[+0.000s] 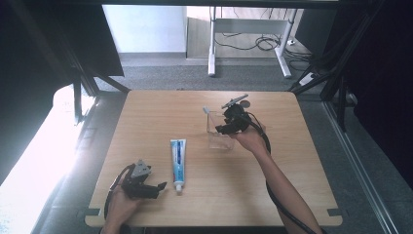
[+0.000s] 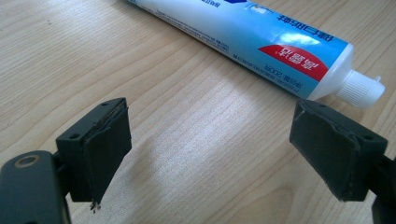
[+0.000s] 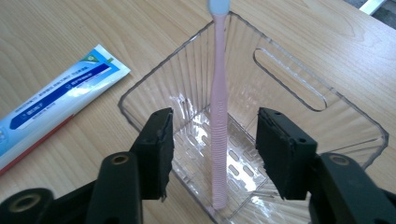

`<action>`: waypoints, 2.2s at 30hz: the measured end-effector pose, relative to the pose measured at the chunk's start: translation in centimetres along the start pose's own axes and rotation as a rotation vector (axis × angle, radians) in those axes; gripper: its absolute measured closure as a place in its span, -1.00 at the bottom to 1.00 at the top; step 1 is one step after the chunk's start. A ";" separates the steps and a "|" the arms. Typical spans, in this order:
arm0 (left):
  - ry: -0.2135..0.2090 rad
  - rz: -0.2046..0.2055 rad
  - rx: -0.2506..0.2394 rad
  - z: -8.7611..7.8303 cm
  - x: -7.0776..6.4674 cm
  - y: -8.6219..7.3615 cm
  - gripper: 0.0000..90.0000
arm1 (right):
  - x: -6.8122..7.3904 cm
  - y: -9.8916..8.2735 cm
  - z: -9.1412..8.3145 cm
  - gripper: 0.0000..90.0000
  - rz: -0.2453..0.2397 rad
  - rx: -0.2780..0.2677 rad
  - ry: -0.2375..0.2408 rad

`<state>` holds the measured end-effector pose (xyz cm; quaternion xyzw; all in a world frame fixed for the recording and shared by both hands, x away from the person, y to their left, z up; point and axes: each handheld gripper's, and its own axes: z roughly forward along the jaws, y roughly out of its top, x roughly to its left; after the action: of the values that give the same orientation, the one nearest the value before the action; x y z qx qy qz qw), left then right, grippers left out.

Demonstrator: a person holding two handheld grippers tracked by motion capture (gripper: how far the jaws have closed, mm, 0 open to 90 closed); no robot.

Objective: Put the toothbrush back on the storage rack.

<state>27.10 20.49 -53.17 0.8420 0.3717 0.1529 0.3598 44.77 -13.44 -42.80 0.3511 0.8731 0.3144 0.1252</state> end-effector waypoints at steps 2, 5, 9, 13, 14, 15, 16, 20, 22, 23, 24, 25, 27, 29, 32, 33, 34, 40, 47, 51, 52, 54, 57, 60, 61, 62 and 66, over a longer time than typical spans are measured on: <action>0.000 0.000 0.002 0.0 0.0 0.0 -0.71 | 0.1 0.0 -0.3 -0.02 -0.004 -0.006 0.002; 0.000 0.000 0.002 0.0 0.0 0.0 -0.71 | 0.2 -0.2 -0.5 -0.11 -0.019 -0.012 0.017; -0.001 0.002 0.004 0.1 -0.1 0.0 -0.71 | 0.6 -0.3 -0.9 -0.31 -0.046 -0.024 0.002; -0.001 0.002 0.004 0.1 -0.1 0.0 -0.71 | 0.8 -0.4 -1.2 -0.48 -0.044 -0.037 -0.005; -0.001 0.002 0.004 0.1 -0.1 0.0 -0.71 | 0.9 -0.5 -1.3 -0.51 -0.046 -0.038 -0.008; 0.000 0.002 0.003 0.1 -0.1 0.0 -0.71 | 1.0 -0.5 -1.4 -0.54 -0.048 -0.039 -0.010; 0.000 0.002 0.004 0.1 -0.1 0.0 -0.71 | 1.0 -0.6 -1.5 -0.58 -0.050 -0.038 -0.007; -0.001 0.003 0.006 0.1 -0.1 0.0 -0.71 | 1.1 -1.0 -1.9 -0.70 -0.057 -0.039 -0.016; -0.001 0.005 0.006 0.1 -0.1 0.0 -0.71 | 1.1 -1.3 -2.1 -0.72 -0.056 -0.037 -0.013; -0.001 0.004 0.005 0.1 -0.1 0.0 -0.71 | 1.0 -1.5 -2.3 -0.73 -0.053 -0.038 -0.014; -0.001 0.004 0.005 0.1 -0.1 0.0 -0.71 | 1.0 -1.6 -2.4 -0.75 -0.051 -0.037 -0.015; -0.001 0.002 0.005 0.1 -0.1 0.0 -0.71 | 0.9 -1.7 -2.4 -0.77 -0.056 -0.038 -0.014; -0.004 0.001 0.004 0.1 -0.1 0.0 -0.71 | 0.8 -2.0 -2.6 -0.82 -0.058 -0.034 -0.013; -0.007 -0.001 -0.002 0.1 -0.1 0.0 -0.71 | 0.8 -2.3 -2.8 -0.88 -0.060 -0.028 -0.013; -0.009 -0.005 -0.003 0.1 -0.1 0.0 -0.71 | 0.7 -3.0 -3.1 -0.94 -0.065 -0.030 -0.019; -0.008 -0.005 -0.002 0.1 -0.1 0.0 -0.71 | 0.6 -3.1 -3.2 -0.94 -0.065 -0.033 -0.018; -0.008 -0.004 -0.001 0.1 -0.1 0.0 -0.71 | 0.6 -3.3 -3.3 -0.95 -0.064 -0.037 -0.016; -0.009 -0.004 0.001 0.1 -0.1 0.0 -0.71 | 0.4 -4.6 -3.8 -1.00 -0.063 -0.040 -0.019; -0.007 -0.003 0.001 0.1 -0.1 0.0 -0.71 | 0.1 -6.0 -4.5 -1.00 -0.048 -0.053 -0.014; -0.007 -0.002 0.000 0.1 -0.1 0.0 -0.71 | 0.0 -6.7 -4.8 -1.00 -0.050 -0.062 -0.013; -0.008 -0.006 -0.001 0.1 -0.1 0.0 -0.71 | 0.0 -7.1 -5.0 -1.00 -0.051 -0.068 -0.012; -0.009 -0.004 0.000 0.1 -0.1 0.0 -0.71 | 0.1 -7.3 -5.1 -1.00 -0.048 -0.069 -0.010; -0.009 -0.003 -0.001 0.1 -0.1 0.0 -0.71 | 0.1 -7.9 -5.5 -1.00 -0.049 -0.072 -0.011; -0.009 -0.007 -0.001 0.1 -0.2 0.0 -0.71 | 0.1 -8.7 -5.8 -1.00 -0.044 -0.078 -0.012; -0.009 -0.007 -0.002 0.1 -0.2 0.0 -0.71 | 0.1 -8.9 -5.9 -1.00 -0.042 -0.079 -0.012; -0.009 -0.008 -0.002 0.1 -0.2 0.0 -0.71 | 0.1 -9.1 -6.0 -1.00 -0.042 -0.080 -0.012; -0.013 -0.013 -0.006 0.1 -0.2 0.0 -0.71 | -0.1 -10.2 -6.4 -1.00 -0.027 -0.093 -0.015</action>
<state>27.03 20.24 -53.22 0.8395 0.3744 0.1461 0.3657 36.59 -22.13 -44.29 0.3353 0.8612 0.3505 0.1520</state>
